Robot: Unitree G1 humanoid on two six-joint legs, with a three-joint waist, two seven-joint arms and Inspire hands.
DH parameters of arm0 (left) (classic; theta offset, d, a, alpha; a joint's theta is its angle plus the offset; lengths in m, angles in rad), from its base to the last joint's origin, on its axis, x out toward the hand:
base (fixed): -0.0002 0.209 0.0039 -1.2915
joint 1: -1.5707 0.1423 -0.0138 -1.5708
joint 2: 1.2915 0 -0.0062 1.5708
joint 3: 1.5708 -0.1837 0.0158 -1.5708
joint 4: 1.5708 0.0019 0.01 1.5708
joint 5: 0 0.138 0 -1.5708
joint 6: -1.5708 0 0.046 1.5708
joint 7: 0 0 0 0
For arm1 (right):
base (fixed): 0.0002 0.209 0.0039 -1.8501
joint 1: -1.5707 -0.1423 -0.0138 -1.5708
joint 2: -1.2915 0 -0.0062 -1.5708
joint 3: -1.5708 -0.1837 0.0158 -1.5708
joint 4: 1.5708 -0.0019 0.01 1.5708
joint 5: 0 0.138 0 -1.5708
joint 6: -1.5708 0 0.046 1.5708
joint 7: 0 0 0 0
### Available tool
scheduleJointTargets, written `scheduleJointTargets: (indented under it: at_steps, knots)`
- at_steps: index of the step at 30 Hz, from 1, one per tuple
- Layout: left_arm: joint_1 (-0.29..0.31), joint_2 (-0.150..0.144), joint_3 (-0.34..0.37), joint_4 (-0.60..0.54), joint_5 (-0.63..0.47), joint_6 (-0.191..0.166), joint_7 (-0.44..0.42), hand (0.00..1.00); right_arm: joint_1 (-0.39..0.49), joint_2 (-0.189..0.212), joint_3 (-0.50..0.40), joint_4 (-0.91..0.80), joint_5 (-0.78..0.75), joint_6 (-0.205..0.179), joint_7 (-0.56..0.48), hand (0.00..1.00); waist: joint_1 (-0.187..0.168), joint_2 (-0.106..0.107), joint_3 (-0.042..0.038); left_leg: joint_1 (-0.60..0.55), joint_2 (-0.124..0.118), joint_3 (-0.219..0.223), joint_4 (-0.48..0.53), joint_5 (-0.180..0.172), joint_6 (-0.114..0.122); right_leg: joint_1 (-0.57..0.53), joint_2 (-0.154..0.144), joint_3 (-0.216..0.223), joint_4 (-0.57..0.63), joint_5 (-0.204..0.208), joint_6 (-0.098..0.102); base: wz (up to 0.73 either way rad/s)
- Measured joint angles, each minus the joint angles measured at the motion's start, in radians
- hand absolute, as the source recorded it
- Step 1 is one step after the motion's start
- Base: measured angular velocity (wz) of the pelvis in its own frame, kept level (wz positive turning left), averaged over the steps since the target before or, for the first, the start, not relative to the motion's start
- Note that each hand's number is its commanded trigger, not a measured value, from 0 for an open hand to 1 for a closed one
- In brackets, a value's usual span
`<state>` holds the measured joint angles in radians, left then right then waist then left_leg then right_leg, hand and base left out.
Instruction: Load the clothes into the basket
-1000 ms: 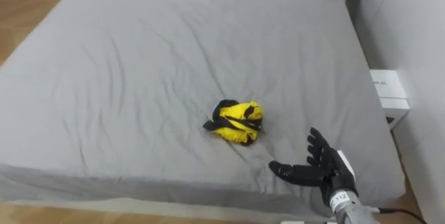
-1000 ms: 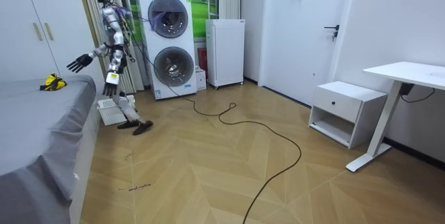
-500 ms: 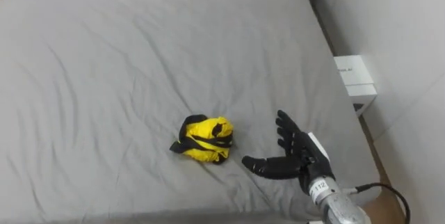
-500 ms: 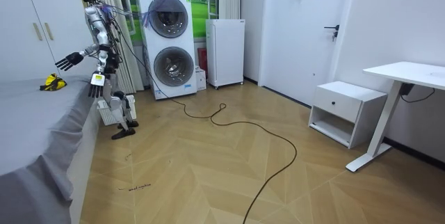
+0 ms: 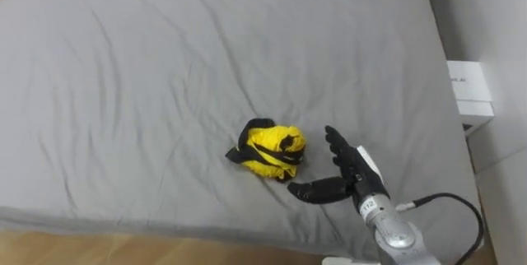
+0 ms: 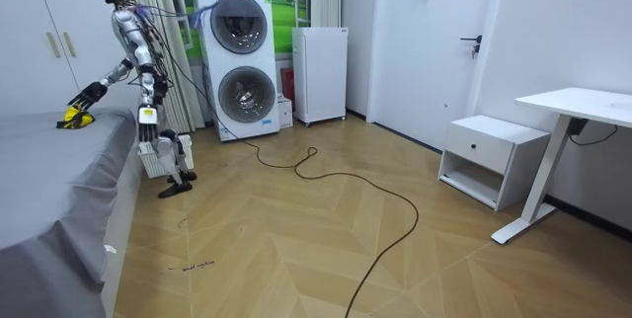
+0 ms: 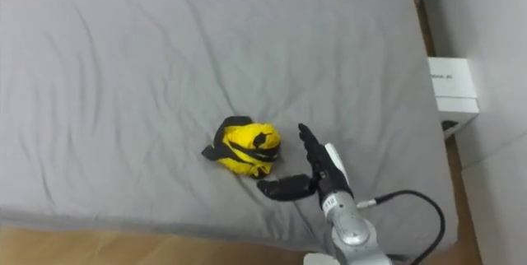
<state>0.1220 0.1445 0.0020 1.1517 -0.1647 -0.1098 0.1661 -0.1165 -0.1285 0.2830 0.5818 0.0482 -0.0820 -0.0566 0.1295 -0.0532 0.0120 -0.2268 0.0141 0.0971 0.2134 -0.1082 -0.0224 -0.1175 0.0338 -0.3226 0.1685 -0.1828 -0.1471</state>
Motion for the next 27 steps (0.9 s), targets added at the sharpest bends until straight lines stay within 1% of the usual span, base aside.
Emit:
scheduleJointTargets:
  at_steps: [2,4,6,8,10,11,12,15,16,17,19,20,21,22,24,27]
  knots:
    - [-0.001,0.008,-0.006,0.010,0.007,0.006,0.000,0.00,-0.038,0.000,0.005,0.001,0.000,0.009,-0.033,0.00,0.013,-0.006,-0.0014,-0.033,-0.009,-0.033,0.003,0.004,0.004,-0.022,-0.005,-0.030,0.000,0.000,0.001,0.34]
    - [-0.001,0.014,-0.006,0.017,0.030,0.021,0.000,0.00,-0.077,0.001,0.010,0.041,0.002,0.009,-0.056,0.00,0.024,-0.006,-0.0011,-0.044,-0.010,-0.050,0.003,0.005,0.006,-0.025,-0.010,-0.048,0.000,-0.002,0.006,0.33]
    - [0.000,0.023,-0.006,0.024,0.061,0.038,0.001,0.00,-0.109,0.001,0.010,0.087,0.003,0.009,-0.077,0.00,0.045,-0.007,-0.0004,-0.049,-0.011,-0.049,0.003,0.005,0.007,-0.027,-0.013,-0.057,0.000,-0.002,0.009,0.22]
    - [0.000,0.031,-0.006,0.025,0.069,0.048,0.006,0.00,-0.144,0.001,0.009,0.136,-0.004,0.009,-0.098,0.00,0.050,-0.005,0.0014,-0.063,-0.012,-0.052,0.006,0.008,0.012,-0.032,-0.016,-0.072,0.001,-0.003,0.013,0.27]
    - [-0.001,0.036,-0.007,0.029,0.069,0.060,0.014,0.00,-0.190,0.000,0.010,0.205,-0.010,0.009,-0.129,0.00,0.065,-0.008,0.0085,-0.073,-0.013,-0.051,0.009,0.010,0.014,-0.037,-0.018,-0.083,0.000,-0.002,0.016,0.15]
    - [-0.002,0.036,-0.008,0.029,0.069,0.062,0.016,0.00,-0.196,-0.001,0.009,0.213,-0.009,0.009,-0.140,0.00,0.067,-0.007,0.0106,-0.077,-0.013,-0.052,0.011,0.010,0.015,-0.037,-0.019,-0.091,0.000,-0.002,0.017,0.15]
    - [-0.002,0.036,-0.009,0.029,0.073,0.066,0.017,0.00,-0.214,-0.001,0.009,0.234,-0.009,0.010,-0.157,0.00,0.069,-0.007,0.0174,-0.082,-0.013,-0.051,0.015,0.011,0.016,-0.040,-0.020,-0.097,0.002,-0.003,0.019,0.14]
    - [-0.004,0.036,-0.021,0.032,0.082,0.082,0.017,0.00,-0.257,-0.003,0.010,0.270,-0.005,0.008,-0.192,0.00,0.085,-0.004,0.0209,-0.111,-0.013,-0.053,0.029,0.012,0.018,-0.062,-0.021,-0.099,0.006,-0.003,0.019,0.03]
    - [-0.005,0.038,-0.043,0.032,0.082,0.088,0.018,0.00,-0.277,-0.008,0.010,0.305,0.004,0.008,-0.196,0.00,0.098,-0.001,0.0229,-0.116,-0.013,-0.053,0.033,0.012,0.018,-0.066,-0.022,-0.099,0.009,-0.003,0.019,0.03]
    - [-0.005,0.039,-0.054,0.032,0.082,0.090,0.017,0.00,-0.286,-0.013,0.010,0.322,0.012,0.009,-0.196,0.00,0.104,0.002,0.0245,-0.120,-0.013,-0.053,0.039,0.011,0.020,-0.068,-0.023,-0.100,0.012,-0.004,0.020,0.06]
    - [-0.010,0.040,-0.066,0.032,0.083,0.106,0.016,0.00,-0.316,-0.039,0.008,0.346,0.046,0.009,-0.198,0.00,0.123,0.007,0.0260,-0.154,-0.012,-0.054,0.058,0.010,0.022,-0.096,-0.024,-0.102,0.021,-0.006,0.022,0.05]
    - [-0.010,0.040,-0.069,0.032,0.083,0.110,0.016,0.00,-0.325,-0.044,0.008,0.350,0.057,0.009,-0.200,0.00,0.125,0.007,0.0260,-0.164,-0.012,-0.055,0.060,0.011,0.024,-0.104,-0.024,-0.102,0.021,-0.006,0.022,0.00]
    - [-0.009,0.041,-0.079,0.034,0.082,0.119,0.016,0.00,-0.350,-0.047,0.007,0.370,0.074,0.009,-0.206,0.78,0.125,0.008,0.0268,-0.174,-0.013,-0.055,0.061,0.013,0.026,-0.113,-0.025,-0.104,0.020,-0.006,0.022,0.05]
    - [-0.006,0.041,-0.085,0.033,0.082,0.133,0.016,0.00,-0.370,-0.047,0.007,0.403,0.086,0.010,-0.208,1.00,0.126,0.008,0.0269,-0.173,-0.015,-0.055,0.062,0.014,0.027,-0.112,-0.027,-0.105,0.020,-0.006,0.022,0.06]
    - [-0.004,0.041,-0.086,0.031,0.082,0.146,0.015,0.00,-0.383,-0.051,0.007,0.434,0.101,0.010,-0.207,1.00,0.125,0.009,0.0274,-0.173,-0.020,-0.061,0.062,0.015,0.029,-0.109,-0.031,-0.115,0.019,-0.006,0.023,0.15]
    - [-0.004,0.042,-0.085,0.009,0.091,0.153,0.007,0.00,-0.385,-0.078,0.007,0.481,0.097,0.005,-0.201,1.00,0.127,0.015,0.0312,-0.185,-0.029,-0.075,0.062,0.018,0.034,-0.111,-0.036,-0.135,0.019,-0.009,0.028,0.23]
